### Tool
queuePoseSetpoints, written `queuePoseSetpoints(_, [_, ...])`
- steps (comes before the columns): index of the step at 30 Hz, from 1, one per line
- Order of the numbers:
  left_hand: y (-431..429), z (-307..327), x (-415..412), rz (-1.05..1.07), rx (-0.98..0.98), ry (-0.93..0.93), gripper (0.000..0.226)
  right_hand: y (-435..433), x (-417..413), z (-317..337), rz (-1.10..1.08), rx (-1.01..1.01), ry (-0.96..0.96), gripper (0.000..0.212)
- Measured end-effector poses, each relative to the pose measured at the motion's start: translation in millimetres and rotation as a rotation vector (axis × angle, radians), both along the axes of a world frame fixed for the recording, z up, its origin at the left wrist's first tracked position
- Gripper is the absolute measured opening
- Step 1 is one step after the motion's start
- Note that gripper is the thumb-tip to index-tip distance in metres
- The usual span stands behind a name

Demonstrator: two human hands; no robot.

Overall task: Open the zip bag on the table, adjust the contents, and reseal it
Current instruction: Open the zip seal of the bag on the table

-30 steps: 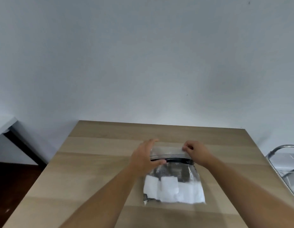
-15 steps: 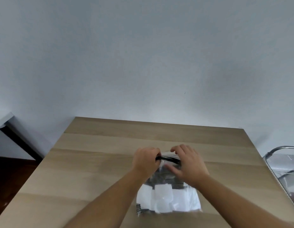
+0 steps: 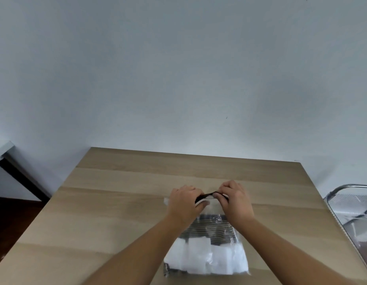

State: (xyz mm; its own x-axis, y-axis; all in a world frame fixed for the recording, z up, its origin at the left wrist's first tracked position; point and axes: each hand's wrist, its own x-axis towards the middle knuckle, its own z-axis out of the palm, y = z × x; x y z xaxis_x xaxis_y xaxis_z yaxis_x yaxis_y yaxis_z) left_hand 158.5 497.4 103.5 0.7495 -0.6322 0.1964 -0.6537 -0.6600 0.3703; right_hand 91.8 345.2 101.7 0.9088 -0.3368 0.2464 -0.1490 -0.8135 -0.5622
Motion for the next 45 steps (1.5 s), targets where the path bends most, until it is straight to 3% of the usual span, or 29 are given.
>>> queuePoseSetpoints(2, [-6,2,-7,0.069,-0.118,0.161,0.03,-1,6,1,-0.01,0.046,0.114,0.019])
queuePoseSetpoints(6, [-14,14,-6,0.223,-0.345,0.702,0.027,-4,9,4,0.023,0.125,0.254,0.026])
queuePoseSetpoints(10, [-11,27,1,0.309,-0.584,1.029,0.029,-10,-3,0,0.08,0.258,0.146,0.002])
queuePoseSetpoints(11, [-9,29,2,0.302,-0.605,1.057,0.028,-12,-7,-3,0.073,0.253,0.117,0.007])
queuePoseSetpoints(19, [-3,32,6,0.227,-0.566,1.064,0.028,-24,-15,1,-0.07,0.397,-0.044,0.023])
queuePoseSetpoints(24, [-3,26,8,0.192,-0.549,0.976,0.029,-32,-7,8,-0.079,0.5,0.014,0.02])
queuePoseSetpoints(29, [-15,26,7,0.126,-0.426,0.83,0.007,-36,-1,13,-0.05,0.443,0.063,0.033])
queuePoseSetpoints(34, [-32,32,1,0.096,-0.259,0.565,0.026,-31,-3,15,-0.035,0.399,0.061,0.018])
queuePoseSetpoints(37, [-32,36,-2,0.144,-0.335,0.632,0.033,-31,-11,18,-0.004,0.349,-0.014,0.003])
queuePoseSetpoints(45, [-27,46,-2,0.098,-0.495,0.886,0.035,-39,-25,22,-0.091,0.281,-0.169,0.021])
